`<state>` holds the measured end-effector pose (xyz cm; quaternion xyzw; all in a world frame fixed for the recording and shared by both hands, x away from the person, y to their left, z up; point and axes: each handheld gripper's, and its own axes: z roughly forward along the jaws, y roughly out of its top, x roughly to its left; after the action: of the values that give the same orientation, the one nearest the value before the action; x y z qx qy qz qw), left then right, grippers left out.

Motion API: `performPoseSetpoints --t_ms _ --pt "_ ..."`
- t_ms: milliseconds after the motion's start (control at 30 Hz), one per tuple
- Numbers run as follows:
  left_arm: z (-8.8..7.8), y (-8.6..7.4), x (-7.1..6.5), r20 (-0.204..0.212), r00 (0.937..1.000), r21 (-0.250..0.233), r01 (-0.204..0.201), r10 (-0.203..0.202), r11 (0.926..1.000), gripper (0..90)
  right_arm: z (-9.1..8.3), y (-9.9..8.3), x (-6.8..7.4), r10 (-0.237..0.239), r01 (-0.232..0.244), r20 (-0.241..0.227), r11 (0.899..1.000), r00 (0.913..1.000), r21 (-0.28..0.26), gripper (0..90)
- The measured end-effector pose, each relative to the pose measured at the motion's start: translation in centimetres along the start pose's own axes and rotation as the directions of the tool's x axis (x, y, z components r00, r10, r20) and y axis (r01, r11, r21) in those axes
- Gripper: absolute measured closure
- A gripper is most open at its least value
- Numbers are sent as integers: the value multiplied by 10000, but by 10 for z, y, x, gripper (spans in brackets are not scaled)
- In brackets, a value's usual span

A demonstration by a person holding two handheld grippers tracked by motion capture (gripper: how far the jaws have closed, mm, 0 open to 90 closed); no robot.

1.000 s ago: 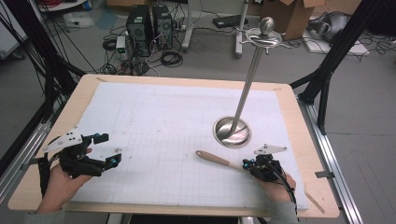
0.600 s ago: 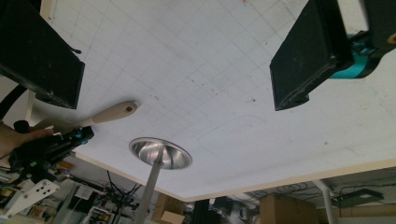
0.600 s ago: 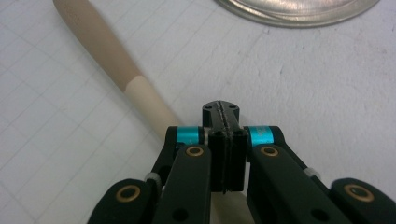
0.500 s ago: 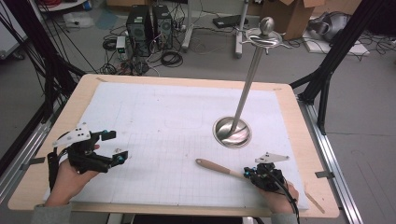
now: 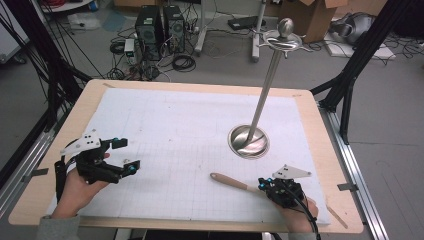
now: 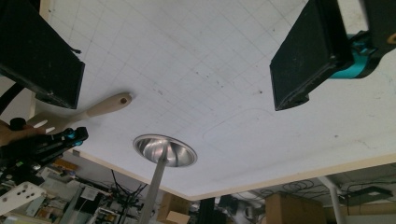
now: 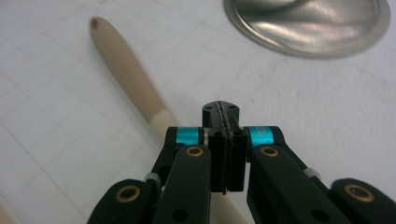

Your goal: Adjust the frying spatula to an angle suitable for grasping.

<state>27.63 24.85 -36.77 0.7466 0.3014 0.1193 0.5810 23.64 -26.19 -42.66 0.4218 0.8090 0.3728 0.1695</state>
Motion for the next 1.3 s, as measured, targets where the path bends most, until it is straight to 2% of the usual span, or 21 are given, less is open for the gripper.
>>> performPoseSetpoints --t_ms 100,267,567,900,933,1300 --pt "-1 -1 0 -24 10000 17 -1 1 10000 36 3 4 8 -299 294 -344 9995 9990 -130 900" --pt "-7 -2 0 -120 9999 -41 16 -16 10000 35 13 10 20 -798 798 -740 9968 9941 -26 900" --pt "-14 -5 -1 -341 9994 -8 36 -37 10000 36 28 20 36 -1444 1444 -1623 9894 9761 -114 900" --pt "-25 -10 -1 -613 9980 -43 130 -132 9999 35 47 28 51 -2025 2083 -2030 9780 9580 75 900" --pt "-26 -10 -1 -633 9979 -24 127 -128 9999 36 49 29 52 -2170 2224 -2068 9749 9540 33 900" --pt "-46 -18 -3 -1088 9937 -95 249 -258 9996 36 70 41 67 -2598 2718 -2474 9622 9334 152 900"
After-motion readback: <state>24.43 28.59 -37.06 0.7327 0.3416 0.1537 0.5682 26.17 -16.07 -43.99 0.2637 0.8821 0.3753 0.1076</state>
